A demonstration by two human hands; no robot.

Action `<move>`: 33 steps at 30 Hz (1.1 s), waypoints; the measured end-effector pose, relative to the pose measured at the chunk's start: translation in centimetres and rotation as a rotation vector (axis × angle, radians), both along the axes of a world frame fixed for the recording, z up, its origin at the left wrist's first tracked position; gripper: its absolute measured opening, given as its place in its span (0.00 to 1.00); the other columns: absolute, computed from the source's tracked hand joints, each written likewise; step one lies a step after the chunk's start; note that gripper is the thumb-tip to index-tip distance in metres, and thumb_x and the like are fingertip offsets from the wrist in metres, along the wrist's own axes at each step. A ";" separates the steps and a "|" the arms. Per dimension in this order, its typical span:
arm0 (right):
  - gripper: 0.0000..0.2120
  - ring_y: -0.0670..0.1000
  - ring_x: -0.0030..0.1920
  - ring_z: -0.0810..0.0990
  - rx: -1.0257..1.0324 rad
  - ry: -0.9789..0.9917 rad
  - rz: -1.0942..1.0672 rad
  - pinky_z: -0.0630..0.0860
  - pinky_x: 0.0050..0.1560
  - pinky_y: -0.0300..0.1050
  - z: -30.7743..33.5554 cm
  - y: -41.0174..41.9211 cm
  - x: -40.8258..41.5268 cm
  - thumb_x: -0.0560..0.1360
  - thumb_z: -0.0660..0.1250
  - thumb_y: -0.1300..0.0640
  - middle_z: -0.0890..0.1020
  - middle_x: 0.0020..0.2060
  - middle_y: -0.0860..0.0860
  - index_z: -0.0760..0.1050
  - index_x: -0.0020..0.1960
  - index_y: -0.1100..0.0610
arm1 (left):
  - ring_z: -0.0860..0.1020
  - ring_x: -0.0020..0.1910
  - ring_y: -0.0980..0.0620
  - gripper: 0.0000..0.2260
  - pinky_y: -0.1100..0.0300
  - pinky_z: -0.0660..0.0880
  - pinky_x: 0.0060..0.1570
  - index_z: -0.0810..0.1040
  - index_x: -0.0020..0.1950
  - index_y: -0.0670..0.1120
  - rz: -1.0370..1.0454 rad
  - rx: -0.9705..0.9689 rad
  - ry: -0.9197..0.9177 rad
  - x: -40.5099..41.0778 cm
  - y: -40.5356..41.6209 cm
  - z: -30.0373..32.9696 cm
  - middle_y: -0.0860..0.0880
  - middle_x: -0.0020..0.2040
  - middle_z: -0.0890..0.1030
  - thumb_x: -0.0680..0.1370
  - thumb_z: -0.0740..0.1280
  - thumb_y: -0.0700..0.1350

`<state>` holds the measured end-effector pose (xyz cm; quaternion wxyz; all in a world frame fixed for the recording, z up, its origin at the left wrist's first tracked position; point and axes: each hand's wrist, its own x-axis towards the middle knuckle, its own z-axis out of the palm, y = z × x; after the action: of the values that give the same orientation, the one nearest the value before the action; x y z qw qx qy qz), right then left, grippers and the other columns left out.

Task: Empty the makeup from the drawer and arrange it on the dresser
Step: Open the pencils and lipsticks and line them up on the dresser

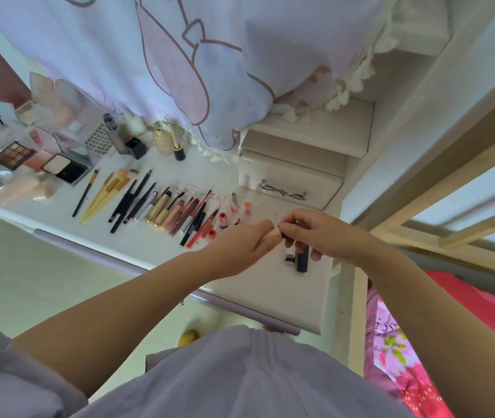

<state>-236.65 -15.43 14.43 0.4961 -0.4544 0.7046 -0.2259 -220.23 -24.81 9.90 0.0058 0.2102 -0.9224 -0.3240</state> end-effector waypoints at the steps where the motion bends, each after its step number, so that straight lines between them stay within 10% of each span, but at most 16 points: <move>1: 0.15 0.44 0.30 0.72 0.029 -0.006 -0.013 0.68 0.27 0.34 0.3 0.0 0.1 0.79 0.56 0.43 0.78 0.31 0.44 0.75 0.46 0.52 | 0.68 0.25 0.57 0.12 0.61 0.61 0.26 0.66 0.46 0.50 -0.008 -0.018 -0.009 0.1 -0.2 0.2 0.54 0.29 0.69 0.80 0.52 0.57; 33: 0.12 0.46 0.38 0.78 0.064 -0.112 0.002 0.73 0.37 0.37 2.0 1.2 -0.3 0.79 0.60 0.48 0.82 0.39 0.47 0.75 0.53 0.54 | 0.68 0.25 0.60 0.09 0.64 0.63 0.26 0.65 0.47 0.56 -0.118 -0.081 0.022 1.0 -1.1 0.9 0.55 0.29 0.70 0.79 0.52 0.60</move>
<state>-236.94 -14.28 16.42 0.5494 -0.4253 0.6822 -0.2279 -219.23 -25.92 10.81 0.0053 0.1515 -0.9455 -0.2883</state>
